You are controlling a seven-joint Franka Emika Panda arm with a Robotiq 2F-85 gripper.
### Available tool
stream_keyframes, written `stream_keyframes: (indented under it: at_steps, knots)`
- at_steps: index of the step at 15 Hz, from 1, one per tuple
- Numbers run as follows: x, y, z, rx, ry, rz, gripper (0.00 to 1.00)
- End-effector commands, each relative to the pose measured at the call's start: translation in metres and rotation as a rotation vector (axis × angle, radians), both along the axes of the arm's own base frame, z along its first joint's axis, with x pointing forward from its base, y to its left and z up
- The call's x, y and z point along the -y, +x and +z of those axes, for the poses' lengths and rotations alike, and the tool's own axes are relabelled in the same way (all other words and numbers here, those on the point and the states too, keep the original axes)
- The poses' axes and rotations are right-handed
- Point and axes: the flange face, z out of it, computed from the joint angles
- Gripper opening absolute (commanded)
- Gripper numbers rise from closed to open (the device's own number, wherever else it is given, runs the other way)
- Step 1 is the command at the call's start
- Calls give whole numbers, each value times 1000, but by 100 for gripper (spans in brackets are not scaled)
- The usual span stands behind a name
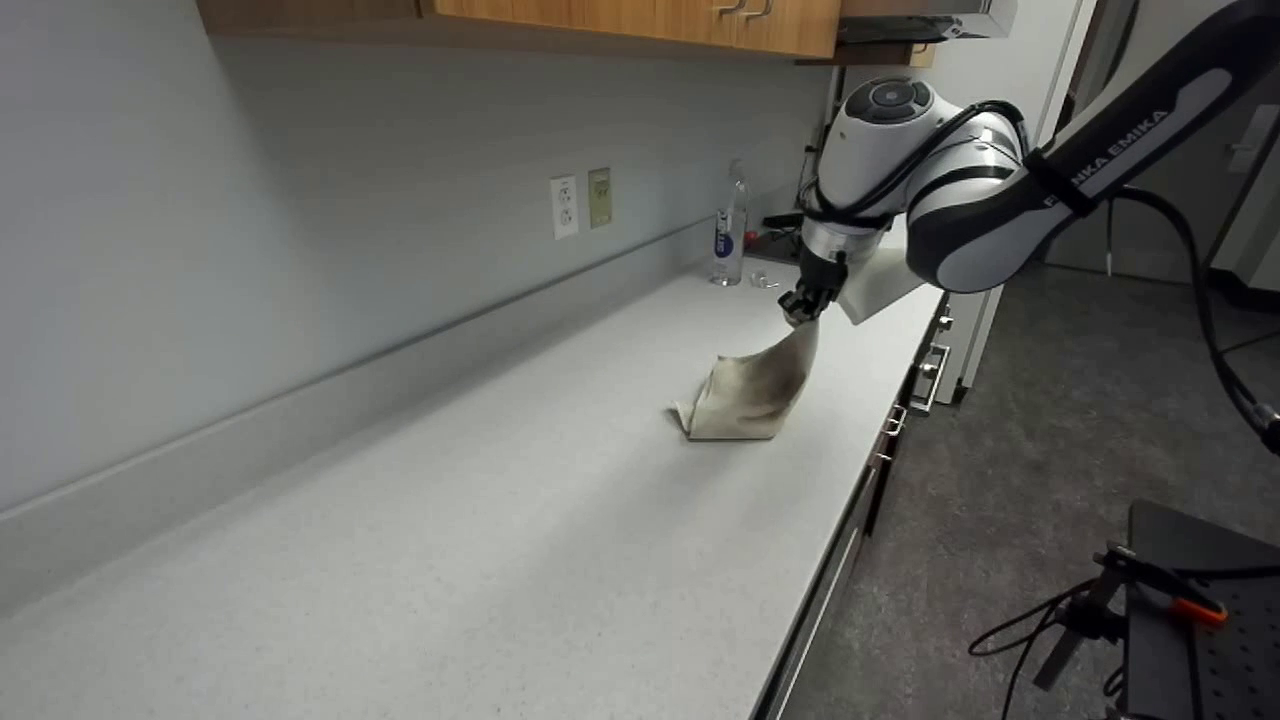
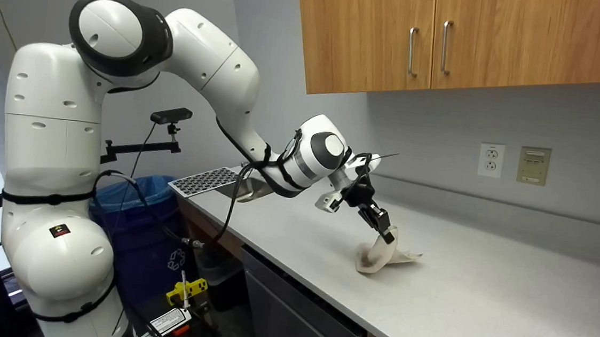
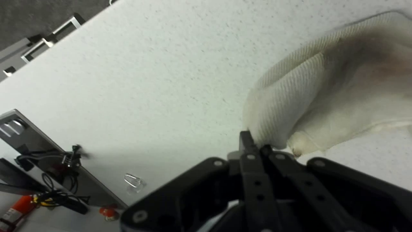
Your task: Lay the cloth flat on the countertop
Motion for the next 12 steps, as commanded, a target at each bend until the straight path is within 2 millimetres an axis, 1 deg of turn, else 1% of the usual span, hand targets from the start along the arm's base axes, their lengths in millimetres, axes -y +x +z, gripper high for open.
stream_keyframes:
  at_steps: [1,2,4,7,9,12]
  knots:
    - [0,-12,11,2,-30,-50,1]
    - [-7,-6,18,24,-28,-40,1]
    - [-28,11,38,101,-32,8,1]
    - [-70,45,71,246,-60,101,1]
    - [-93,67,91,339,-81,157,1]
    - [-120,95,117,477,-108,223,1]
